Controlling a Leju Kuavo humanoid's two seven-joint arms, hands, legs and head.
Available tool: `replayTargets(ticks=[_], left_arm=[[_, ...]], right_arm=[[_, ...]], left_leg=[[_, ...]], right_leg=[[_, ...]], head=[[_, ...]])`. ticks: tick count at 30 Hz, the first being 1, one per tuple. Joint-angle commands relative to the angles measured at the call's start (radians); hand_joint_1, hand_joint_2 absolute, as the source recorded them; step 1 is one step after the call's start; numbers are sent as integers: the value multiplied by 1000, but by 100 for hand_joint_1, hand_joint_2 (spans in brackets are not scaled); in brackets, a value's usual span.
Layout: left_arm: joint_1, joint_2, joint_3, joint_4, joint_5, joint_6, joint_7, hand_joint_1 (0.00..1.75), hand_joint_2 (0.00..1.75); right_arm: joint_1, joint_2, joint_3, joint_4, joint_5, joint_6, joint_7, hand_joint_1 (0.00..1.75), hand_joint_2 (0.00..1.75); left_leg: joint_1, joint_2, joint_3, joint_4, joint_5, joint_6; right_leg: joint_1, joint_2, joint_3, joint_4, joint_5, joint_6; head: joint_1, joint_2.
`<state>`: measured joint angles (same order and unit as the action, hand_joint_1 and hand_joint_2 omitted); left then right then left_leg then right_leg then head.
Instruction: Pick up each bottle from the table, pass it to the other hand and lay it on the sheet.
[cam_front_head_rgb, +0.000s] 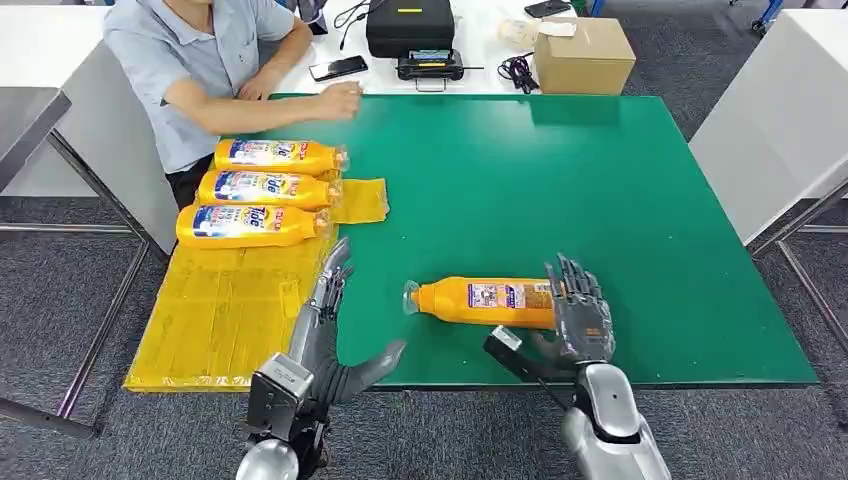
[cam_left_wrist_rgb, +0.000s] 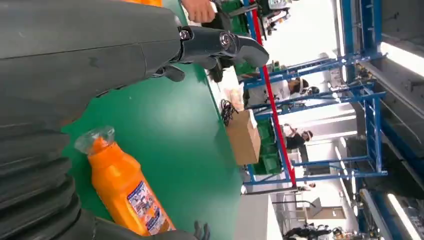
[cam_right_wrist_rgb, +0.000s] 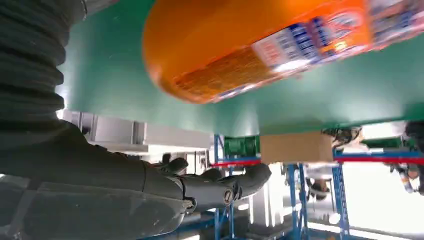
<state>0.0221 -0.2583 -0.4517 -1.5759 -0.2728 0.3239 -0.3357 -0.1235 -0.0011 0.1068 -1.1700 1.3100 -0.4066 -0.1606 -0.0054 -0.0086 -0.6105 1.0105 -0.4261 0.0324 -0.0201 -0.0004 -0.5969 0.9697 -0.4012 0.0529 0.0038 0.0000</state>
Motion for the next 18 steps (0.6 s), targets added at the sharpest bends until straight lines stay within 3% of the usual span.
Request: replayTargets(ticks=[1,18], left_arm=[[-58,-5,-8,80,-6,-26,8,0,175],[-78,-7,-23,100,-6,-33,8,0,175]], right_arm=[[-139,8,47,181,-26,44,11,0,175],[-190,28,60,278,-39,80,11,0,175]], left_leg=[[1,3,4,-1,-2,-2],[1,3,5,0,-2,-2]], right_leg=[[1,2,4,-1,-1,-2],[1,2,5,-1,-1,-2]], head=[[0,0],[0,0]])
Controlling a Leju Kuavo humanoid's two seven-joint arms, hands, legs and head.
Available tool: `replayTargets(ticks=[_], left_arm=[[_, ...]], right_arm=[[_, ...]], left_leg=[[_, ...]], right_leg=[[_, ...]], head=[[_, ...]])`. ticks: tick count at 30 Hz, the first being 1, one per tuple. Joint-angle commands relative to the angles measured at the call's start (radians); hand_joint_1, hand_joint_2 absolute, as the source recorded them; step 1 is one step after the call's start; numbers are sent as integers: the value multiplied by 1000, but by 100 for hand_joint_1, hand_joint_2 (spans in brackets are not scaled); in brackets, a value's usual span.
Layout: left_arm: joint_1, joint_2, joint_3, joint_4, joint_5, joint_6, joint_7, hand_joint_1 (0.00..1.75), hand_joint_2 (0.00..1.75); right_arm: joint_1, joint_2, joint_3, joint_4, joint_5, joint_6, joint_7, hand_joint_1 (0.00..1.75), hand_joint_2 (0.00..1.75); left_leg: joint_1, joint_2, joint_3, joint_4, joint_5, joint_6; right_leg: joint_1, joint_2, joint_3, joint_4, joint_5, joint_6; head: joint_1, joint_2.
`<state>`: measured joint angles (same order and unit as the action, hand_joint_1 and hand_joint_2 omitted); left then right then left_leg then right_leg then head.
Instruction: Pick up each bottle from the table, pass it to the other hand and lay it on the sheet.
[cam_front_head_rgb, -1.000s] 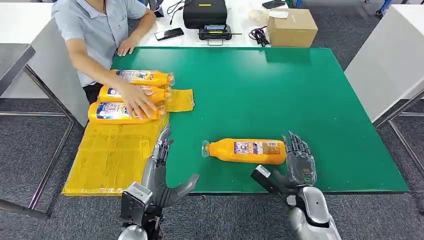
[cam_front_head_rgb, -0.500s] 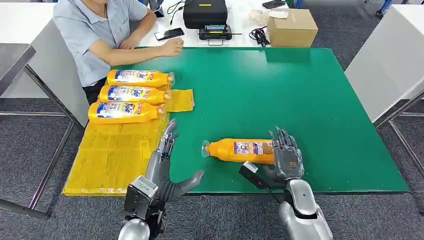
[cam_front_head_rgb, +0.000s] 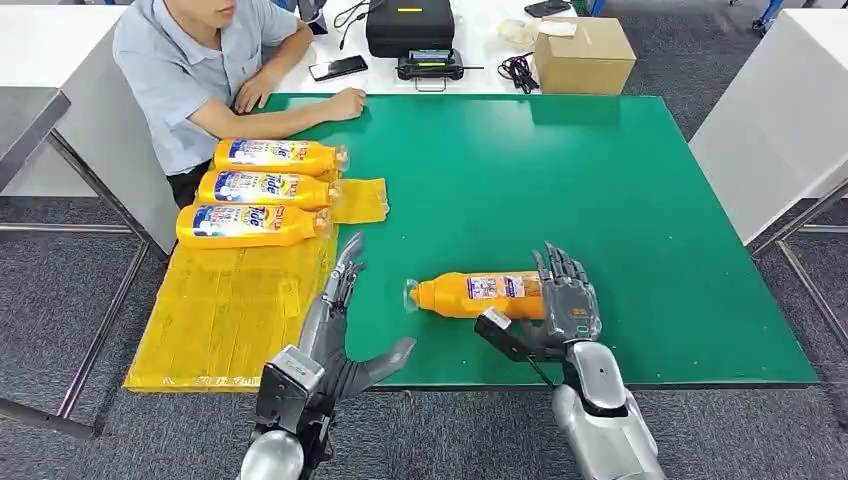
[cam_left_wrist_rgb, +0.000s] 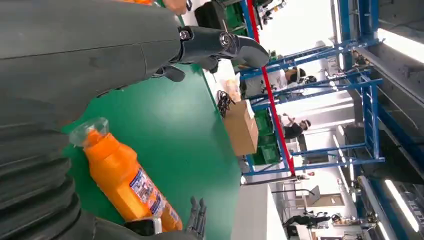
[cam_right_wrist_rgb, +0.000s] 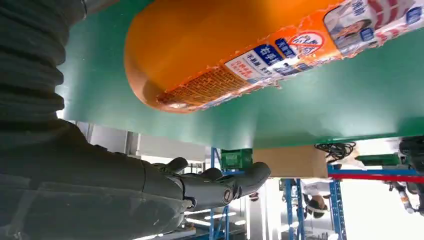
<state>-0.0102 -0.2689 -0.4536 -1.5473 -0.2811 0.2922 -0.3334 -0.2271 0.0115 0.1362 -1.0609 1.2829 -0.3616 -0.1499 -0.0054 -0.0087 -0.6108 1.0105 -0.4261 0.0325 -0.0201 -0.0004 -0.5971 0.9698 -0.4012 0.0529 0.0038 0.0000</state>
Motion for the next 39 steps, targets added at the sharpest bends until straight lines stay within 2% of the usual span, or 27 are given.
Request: replayTargets(ticks=[1,7,10,23,24,27,39], left_arm=[[-48,4,-23,74,2,-2,5,0,175],[-53,5,-27,79,5,-5,7,0,175],[-55,7,-32,79,9,-13,12,0,175],[-34,32,-60,99,17,-23,-2,0,175],[-40,33,-64,105,21,-24,-2,0,175],[-47,33,-69,116,30,-27,-7,0,175],[-60,34,-81,135,43,-30,-17,0,175]], right_arm=[[-96,14,30,194,-9,34,9,0,175],[-133,7,26,273,-15,44,22,0,175],[-154,6,28,329,-28,100,27,0,175],[-142,-32,67,357,-34,177,32,0,175],[-140,-44,85,357,-33,174,13,173,175],[-130,-63,91,363,-61,182,-34,175,175],[-127,-91,99,387,-116,212,-81,175,175]], left_leg=[[1,2,4,-1,-1,-2],[1,2,5,-1,-1,-2],[0,1,3,-1,-1,-1],[1,0,9,-2,-1,-2],[1,0,10,-2,-1,-2],[1,0,10,-1,0,-1],[1,-2,12,-2,0,-1]], right_leg=[[1,2,4,-1,0,-2],[1,1,4,-1,-1,-2],[1,1,3,-1,0,-2],[1,-1,9,-2,-1,-2],[1,-1,10,-2,-1,-2],[1,-2,9,-2,0,-1],[1,-2,11,-3,0,-1]], head=[[0,0],[0,0],[0,0],[0,0],[0,0],[0,0],[0,0]])
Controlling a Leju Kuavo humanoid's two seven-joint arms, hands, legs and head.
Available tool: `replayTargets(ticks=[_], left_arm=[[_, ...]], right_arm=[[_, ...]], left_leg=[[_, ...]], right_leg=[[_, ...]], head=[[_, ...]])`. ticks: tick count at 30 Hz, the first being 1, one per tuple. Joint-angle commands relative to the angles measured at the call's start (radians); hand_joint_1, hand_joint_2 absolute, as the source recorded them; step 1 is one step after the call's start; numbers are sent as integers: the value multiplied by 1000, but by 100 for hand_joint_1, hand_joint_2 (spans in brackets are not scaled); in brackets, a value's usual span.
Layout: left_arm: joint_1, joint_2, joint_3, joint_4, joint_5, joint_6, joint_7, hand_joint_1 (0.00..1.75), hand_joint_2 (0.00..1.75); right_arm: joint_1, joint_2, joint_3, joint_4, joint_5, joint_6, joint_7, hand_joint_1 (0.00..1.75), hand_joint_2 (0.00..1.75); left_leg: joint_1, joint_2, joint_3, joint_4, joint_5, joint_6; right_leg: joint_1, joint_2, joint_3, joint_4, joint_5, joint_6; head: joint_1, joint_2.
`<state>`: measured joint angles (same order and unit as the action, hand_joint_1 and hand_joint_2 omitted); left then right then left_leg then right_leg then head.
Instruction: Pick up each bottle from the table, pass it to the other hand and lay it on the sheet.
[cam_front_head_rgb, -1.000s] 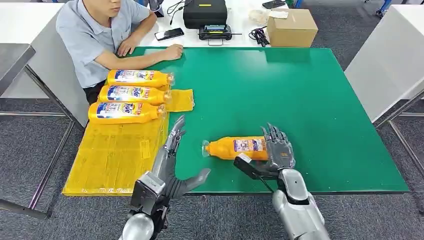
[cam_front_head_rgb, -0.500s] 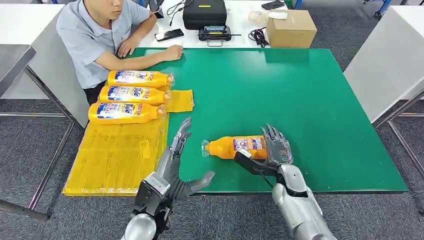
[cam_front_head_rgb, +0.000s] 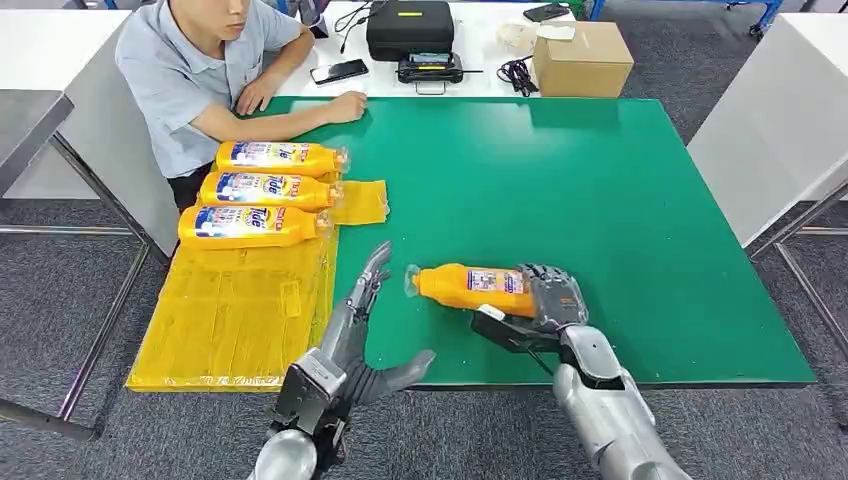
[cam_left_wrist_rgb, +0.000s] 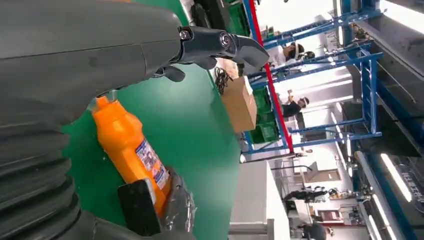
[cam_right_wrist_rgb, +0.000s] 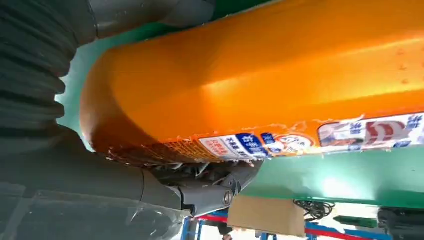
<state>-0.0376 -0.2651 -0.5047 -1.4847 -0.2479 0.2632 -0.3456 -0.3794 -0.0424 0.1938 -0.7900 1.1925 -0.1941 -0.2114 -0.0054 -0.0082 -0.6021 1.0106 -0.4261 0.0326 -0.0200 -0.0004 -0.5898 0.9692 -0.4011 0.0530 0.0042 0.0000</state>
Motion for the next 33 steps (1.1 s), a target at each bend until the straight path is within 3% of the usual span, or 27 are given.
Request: replayTargets(ticks=[1,6,9,12,16,21,25,33], left_arm=[[-32,31,-30,72,10,-1,-5,0,175],[-34,32,-32,78,15,0,-7,0,175],[-30,22,-16,84,46,18,-26,0,175],[-55,-34,43,103,109,115,-40,0,175],[-36,-53,92,121,266,145,-22,0,175],[-7,-28,119,207,434,153,-29,0,175],[-29,14,41,309,618,33,2,0,175],[-74,36,-36,352,682,-24,47,0,175]], right_arm=[[26,-38,42,116,-26,45,-20,175,175],[32,-34,35,99,-78,59,-42,175,175],[58,1,-64,53,-290,131,-169,175,175],[69,77,-130,-81,-485,166,-191,175,175],[123,113,-101,-296,-582,184,-177,175,175],[212,126,-36,-523,-722,220,-178,175,175],[216,96,34,-536,-823,240,-220,175,175],[180,76,94,-480,-858,240,-236,175,175]], left_leg=[[2,-3,4,-2,0,-2],[2,-3,4,-2,0,-2],[2,-3,5,-2,0,-2],[2,-2,6,-2,0,-2],[1,6,5,-1,-2,-2],[2,4,3,0,-2,-3],[2,3,2,-3,-1,-2],[1,1,-2,-1,-2,-3]], right_leg=[[2,-4,6,-3,-1,-2],[2,-4,6,-3,-1,-3],[2,-4,6,-3,-1,-3],[2,-3,7,-3,-1,-3],[1,4,3,0,0,-3],[3,3,2,1,-1,-3],[3,3,2,-1,-1,-2],[2,2,-2,0,-2,-3]], head=[[0,0],[0,0],[0,0],[0,0],[0,0],[0,0],[0,0],[0,0]])
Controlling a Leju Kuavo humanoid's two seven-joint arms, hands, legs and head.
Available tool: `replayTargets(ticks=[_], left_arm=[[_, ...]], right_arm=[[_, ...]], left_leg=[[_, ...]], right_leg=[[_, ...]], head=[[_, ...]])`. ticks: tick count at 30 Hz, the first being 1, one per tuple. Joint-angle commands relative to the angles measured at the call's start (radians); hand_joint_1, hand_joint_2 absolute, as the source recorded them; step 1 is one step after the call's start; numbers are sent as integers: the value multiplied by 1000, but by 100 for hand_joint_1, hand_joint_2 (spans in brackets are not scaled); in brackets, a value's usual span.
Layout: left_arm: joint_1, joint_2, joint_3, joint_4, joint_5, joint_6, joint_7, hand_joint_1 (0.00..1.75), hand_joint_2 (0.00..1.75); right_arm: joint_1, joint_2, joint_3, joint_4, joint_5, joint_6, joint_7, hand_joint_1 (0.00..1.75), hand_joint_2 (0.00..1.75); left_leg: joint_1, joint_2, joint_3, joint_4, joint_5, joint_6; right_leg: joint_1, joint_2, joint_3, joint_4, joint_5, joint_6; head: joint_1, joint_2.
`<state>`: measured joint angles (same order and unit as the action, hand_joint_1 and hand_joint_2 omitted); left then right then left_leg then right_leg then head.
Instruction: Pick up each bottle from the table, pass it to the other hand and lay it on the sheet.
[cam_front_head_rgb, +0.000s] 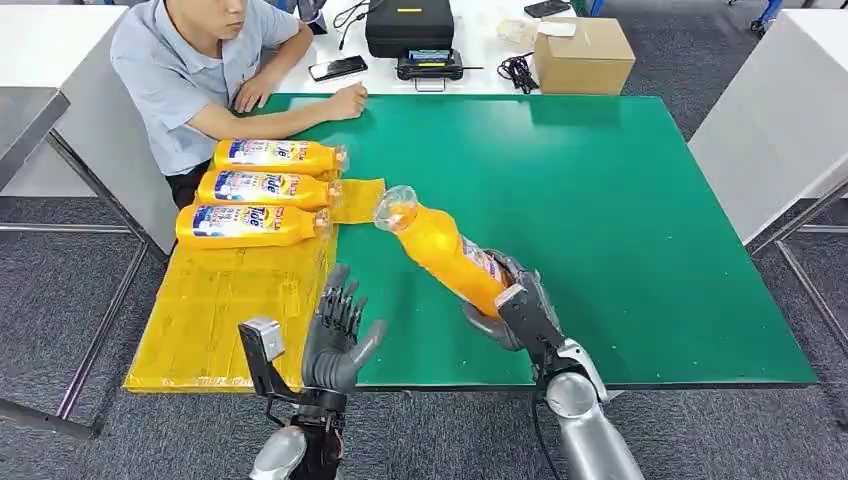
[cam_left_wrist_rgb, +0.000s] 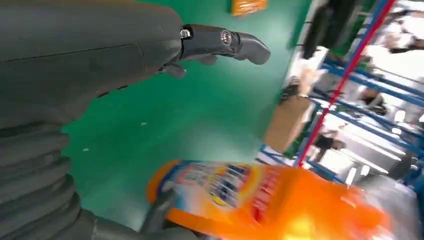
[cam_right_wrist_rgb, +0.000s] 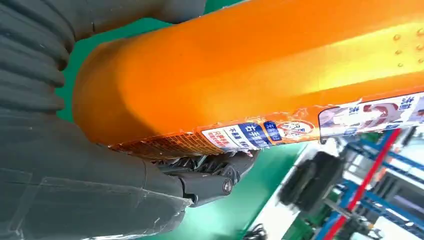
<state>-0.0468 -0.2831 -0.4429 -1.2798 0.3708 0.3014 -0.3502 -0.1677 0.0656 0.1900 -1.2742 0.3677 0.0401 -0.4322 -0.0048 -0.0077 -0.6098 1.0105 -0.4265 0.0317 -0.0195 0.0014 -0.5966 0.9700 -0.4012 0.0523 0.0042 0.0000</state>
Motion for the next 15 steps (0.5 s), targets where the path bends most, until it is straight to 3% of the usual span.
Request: replayTargets(ticks=[1,8,15], left_arm=[[-79,59,-121,159,57,-72,33,0,175],[-131,67,-175,158,-27,-24,-62,0,175],[-148,62,-177,177,-54,14,-58,0,175]], right_arm=[[-40,-35,119,20,-41,9,-17,175,175],[-101,-59,235,162,-62,56,13,175,175],[-103,-58,267,171,-51,55,8,175,175]], left_leg=[[0,1,4,-1,-1,-2],[1,2,4,-1,-1,-2],[1,1,3,-1,-1,-1]], right_leg=[[1,0,4,-1,-1,-2],[1,2,3,-1,0,-2],[1,0,3,-1,0,-2]], head=[[0,0],[0,0],[0,0]])
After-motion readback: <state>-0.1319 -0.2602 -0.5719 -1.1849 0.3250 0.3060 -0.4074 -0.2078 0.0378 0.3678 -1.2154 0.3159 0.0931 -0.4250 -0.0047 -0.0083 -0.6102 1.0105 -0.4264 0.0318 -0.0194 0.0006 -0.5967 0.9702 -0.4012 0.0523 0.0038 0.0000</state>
